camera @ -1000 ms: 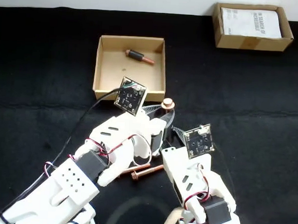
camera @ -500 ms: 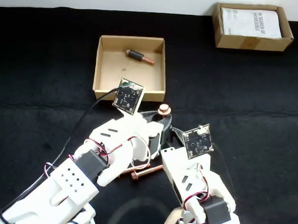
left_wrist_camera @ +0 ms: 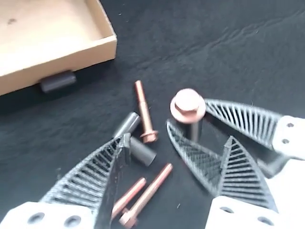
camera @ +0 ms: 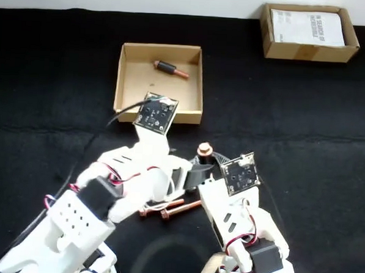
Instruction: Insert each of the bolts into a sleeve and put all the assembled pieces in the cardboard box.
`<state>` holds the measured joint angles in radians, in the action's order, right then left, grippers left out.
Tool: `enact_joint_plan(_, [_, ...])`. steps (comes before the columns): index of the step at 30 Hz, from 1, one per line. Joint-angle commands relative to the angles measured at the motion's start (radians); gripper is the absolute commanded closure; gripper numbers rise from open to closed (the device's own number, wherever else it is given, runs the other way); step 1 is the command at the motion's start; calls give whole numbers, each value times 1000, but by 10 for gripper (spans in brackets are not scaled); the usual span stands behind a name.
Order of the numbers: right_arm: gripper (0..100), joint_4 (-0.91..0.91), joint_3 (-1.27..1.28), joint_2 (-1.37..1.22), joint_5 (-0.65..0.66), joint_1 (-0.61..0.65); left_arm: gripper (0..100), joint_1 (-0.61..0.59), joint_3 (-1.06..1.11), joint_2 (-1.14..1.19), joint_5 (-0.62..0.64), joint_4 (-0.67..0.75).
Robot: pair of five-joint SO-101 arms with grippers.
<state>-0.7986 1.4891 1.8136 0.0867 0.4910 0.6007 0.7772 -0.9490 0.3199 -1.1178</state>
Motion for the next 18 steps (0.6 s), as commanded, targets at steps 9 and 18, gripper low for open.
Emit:
enact_joint_plan(9, [992,272,-111,-323,25,-58,732,-188,-483,-18,-60,-511])
enact_joint_plan(18, [991,395,-532,-943,34,-56,978,-464,-535,-18,-57,-512])
